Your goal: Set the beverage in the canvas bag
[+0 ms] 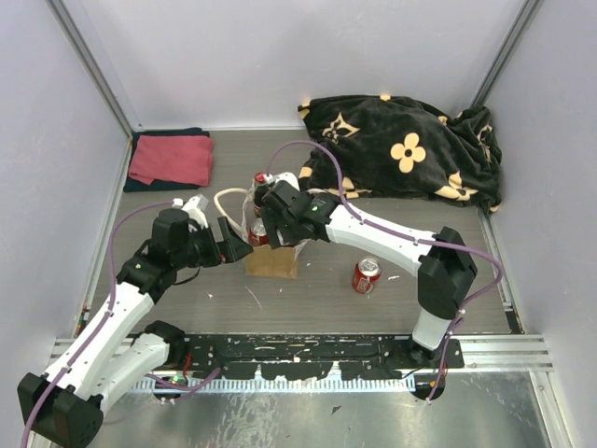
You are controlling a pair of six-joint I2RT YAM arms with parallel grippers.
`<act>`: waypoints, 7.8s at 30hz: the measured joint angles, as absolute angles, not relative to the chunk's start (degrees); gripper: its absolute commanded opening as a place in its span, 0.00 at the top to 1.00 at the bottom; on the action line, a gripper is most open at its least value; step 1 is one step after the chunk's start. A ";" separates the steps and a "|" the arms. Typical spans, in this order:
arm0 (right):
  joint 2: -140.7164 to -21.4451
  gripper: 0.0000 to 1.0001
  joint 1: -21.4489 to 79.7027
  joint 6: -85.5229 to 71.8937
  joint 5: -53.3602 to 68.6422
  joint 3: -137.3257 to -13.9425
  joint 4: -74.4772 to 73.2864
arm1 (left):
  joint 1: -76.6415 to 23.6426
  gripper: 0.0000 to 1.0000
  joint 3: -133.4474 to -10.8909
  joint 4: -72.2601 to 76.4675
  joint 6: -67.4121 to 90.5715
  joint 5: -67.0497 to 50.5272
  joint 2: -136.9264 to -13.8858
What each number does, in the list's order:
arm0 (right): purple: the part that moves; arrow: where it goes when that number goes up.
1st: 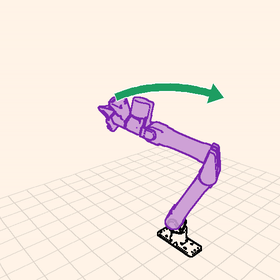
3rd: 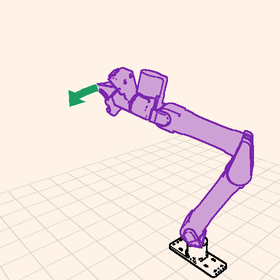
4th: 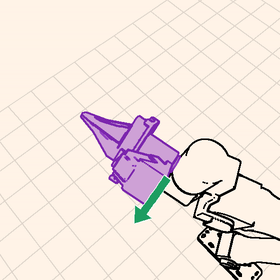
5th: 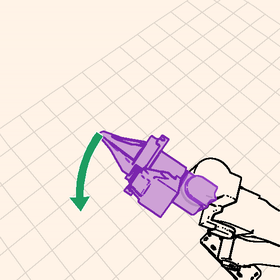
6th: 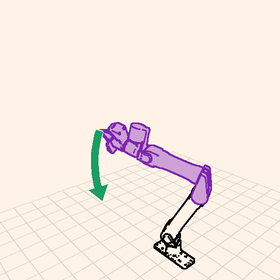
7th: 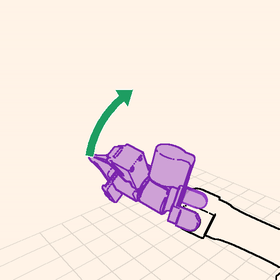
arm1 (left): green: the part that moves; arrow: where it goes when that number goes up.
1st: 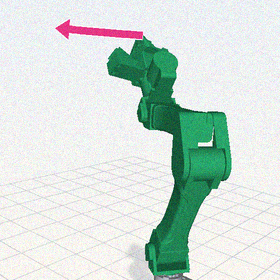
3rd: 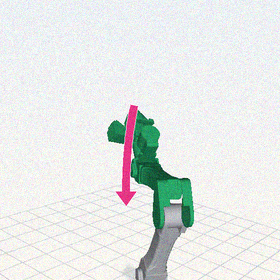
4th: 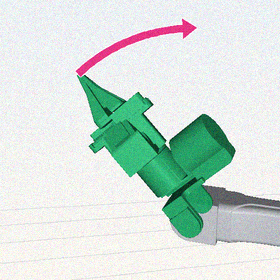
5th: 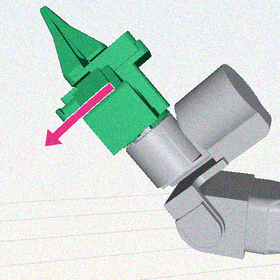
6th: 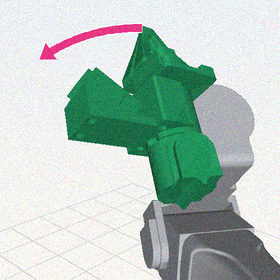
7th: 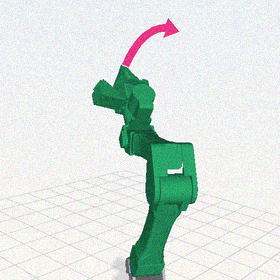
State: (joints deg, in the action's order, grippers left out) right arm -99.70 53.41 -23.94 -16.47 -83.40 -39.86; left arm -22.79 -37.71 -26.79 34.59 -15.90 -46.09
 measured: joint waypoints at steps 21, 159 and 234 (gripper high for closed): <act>-83.20 0.16 53.41 -24.45 -23.18 -92.97 -47.35 | -24.77 0.02 -38.37 -21.74 41.85 -12.34 -56.47; -94.11 0.99 53.89 -23.64 -10.15 -92.66 -42.48 | -14.98 0.02 -42.02 -36.77 32.88 -13.41 -47.48; -110.17 0.99 55.24 -25.12 0.58 -100.71 -48.12 | -14.98 0.02 -39.11 -37.21 30.04 -13.04 -46.72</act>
State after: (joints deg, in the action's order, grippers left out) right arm -110.17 55.24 -25.12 0.58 -100.71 -48.12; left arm -14.98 -39.11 -37.21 30.04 -13.04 -46.72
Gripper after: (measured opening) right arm 0.728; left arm 0.979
